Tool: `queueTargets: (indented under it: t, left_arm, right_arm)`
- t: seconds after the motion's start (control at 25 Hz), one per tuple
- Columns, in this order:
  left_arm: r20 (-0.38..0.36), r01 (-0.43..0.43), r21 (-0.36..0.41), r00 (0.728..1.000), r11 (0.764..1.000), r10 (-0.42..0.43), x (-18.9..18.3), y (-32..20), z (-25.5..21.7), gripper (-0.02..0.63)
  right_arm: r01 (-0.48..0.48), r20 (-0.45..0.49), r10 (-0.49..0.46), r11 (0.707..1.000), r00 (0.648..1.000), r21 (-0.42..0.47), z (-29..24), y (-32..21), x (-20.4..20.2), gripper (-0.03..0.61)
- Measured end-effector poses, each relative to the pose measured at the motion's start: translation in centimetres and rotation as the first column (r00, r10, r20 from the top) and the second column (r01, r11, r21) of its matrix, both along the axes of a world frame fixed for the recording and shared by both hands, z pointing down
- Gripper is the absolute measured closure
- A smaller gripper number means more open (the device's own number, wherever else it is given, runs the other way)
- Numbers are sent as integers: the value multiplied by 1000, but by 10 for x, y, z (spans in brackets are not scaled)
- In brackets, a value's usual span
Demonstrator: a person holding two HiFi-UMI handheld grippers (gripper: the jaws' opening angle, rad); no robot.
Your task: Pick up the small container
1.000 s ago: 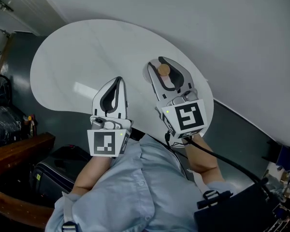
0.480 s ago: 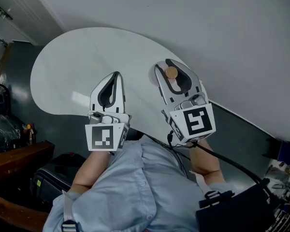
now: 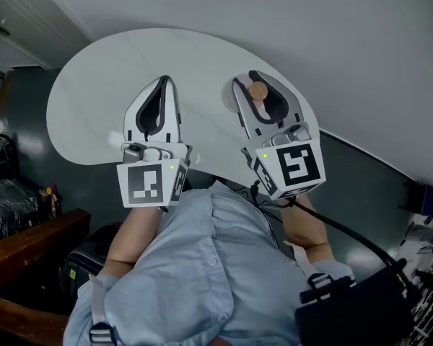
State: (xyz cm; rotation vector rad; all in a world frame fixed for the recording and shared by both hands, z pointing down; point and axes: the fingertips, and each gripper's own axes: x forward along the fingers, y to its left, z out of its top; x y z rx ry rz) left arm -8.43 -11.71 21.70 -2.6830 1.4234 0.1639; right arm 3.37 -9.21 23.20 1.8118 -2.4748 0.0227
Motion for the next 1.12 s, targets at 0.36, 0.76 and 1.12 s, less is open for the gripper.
queueTargets:
  t: [0.36, 0.76, 1.12]
  left_arm:
    - [-5, -53, 13, 999, 999, 53, -1, 13, -7, 615]
    - [-6, -60, 19, 998, 998, 60, 2, 9, -10, 615]
    - [1, -59, 31, 998, 998, 59, 1, 9, -13, 615]
  right_arm:
    - [-23, -9, 23, 1000, 1000, 8, -5, 8, -12, 466]
    - [-17, -13, 17, 1000, 1000, 10, -6, 8, -11, 466]
    - [-6, -27, 6, 1000, 1000, 20, -7, 7, -17, 466]
